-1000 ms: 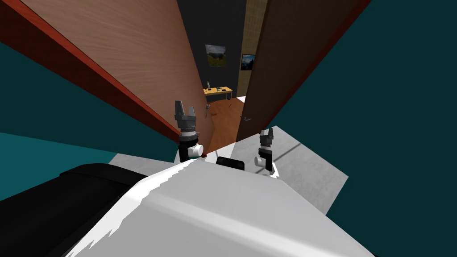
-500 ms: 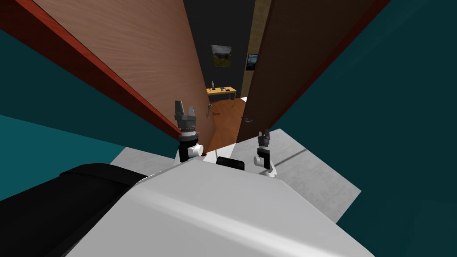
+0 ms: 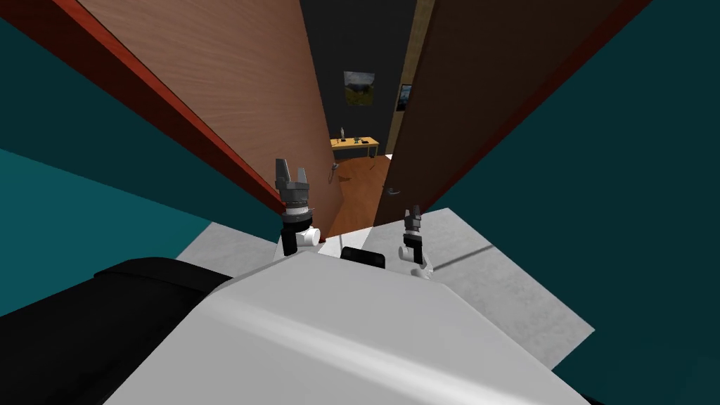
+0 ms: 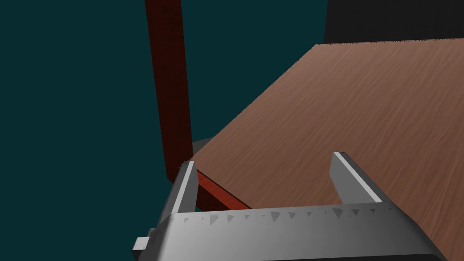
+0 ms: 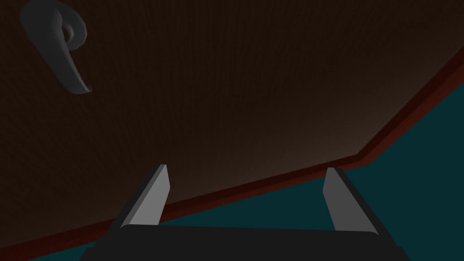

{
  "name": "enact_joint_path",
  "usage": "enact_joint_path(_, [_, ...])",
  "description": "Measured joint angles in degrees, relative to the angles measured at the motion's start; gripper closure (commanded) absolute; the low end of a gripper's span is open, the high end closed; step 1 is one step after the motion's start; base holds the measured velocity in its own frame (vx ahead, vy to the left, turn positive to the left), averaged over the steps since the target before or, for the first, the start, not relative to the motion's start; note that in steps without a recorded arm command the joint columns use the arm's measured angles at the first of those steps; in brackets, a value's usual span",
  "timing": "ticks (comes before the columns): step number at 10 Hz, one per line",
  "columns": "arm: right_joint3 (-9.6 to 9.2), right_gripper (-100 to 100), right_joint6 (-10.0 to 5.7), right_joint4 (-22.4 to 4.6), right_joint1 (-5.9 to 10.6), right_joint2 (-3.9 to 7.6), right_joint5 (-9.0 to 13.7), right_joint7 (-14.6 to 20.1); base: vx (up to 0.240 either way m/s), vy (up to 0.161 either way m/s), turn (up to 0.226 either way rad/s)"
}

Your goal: Push the door open

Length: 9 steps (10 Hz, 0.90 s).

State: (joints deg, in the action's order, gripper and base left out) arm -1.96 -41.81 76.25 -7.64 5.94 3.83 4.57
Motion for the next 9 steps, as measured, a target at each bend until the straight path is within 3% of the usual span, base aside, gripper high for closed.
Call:
enact_joint_path(2, [0.02,-100,-0.56,-4.0,2.02,0.30,0.2,0.0,0.037,-0.116,0.131])
enact_joint_path(6, [-0.11,-100,-0.81,-8.5,3.29,0.52,0.3,0.0,0.011,-0.066,0.105])
enact_joint_path(9, [-0.03,-100,-1.41,-12.8,5.34,0.85,0.5,0.1,0.015,-0.082,0.134])
